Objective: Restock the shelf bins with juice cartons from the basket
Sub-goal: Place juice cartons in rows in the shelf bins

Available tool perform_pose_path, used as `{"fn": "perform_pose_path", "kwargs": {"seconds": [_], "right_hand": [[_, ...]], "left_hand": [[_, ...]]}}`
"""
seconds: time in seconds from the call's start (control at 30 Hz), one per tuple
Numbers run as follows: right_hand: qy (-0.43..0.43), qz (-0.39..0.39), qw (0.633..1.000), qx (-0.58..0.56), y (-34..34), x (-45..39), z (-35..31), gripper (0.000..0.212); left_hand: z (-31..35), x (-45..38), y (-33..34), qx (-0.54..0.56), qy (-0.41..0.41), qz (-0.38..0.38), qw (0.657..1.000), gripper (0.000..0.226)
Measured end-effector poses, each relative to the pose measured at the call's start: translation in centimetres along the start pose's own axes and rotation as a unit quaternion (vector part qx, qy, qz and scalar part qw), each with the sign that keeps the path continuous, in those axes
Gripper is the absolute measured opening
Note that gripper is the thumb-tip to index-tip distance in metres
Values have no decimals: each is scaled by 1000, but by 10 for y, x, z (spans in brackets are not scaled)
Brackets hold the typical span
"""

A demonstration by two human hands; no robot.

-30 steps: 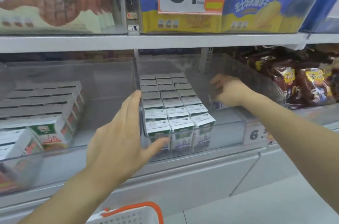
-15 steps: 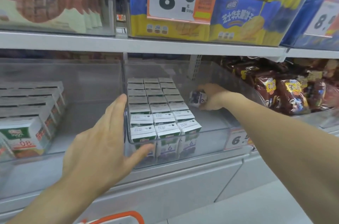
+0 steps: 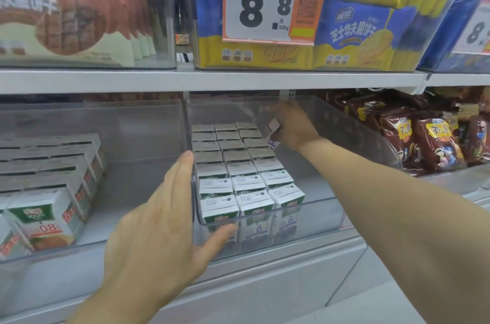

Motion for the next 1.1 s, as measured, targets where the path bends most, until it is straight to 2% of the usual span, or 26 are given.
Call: {"fn": "perform_pose_path", "kwargs": {"seconds": [0.07,0.13,0.2,0.4,0.63,0.77,0.87,0.97,1.03,1.1], "right_hand": [[58,9,996,-65,1,0,9,52],[103,-2,992,-74,4,2,17,31],[124,8,988,-95,6,4,19,24],[60,41,993,-88,13,3,-6,24],[106,6,987,-119,-2,14,-3,34],[125,26,988,-89,-44,40,-22,15],[111,23,977,-179,-78,89,-49,11],[87,-36,952,-291,-108,159,-93,11],[68,-98,941,-318,-115,201,-124,11],[59,-160,928,-332,-106,237,-152,11]], "left_hand": [[-1,-1,0,0,1,-2,1000,107],[-2,0,1,1,-2,-5,1000,108],[-2,-1,2,4,-2,-6,1000,107],[-3,-1,2,10,1,1,1000,108],[-5,-1,6,3,9,23,1000,108],[-6,0,8,-17,5,34,999,107],[-4,0,4,-19,3,33,999,108],[2,-1,-2,29,2,45,999,109],[6,15,-11,86,-7,125,988,91],[6,48,-11,154,7,249,956,55]]}}
Point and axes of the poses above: each hand's wrist, its own x-axis away from the middle knuckle, its own y-axis out of the palm, z = x × y, the point moved 1 cm from there along -x, towards the middle knuckle, and after that the axes turned 4 degrees about y, right-handed, at the moved point
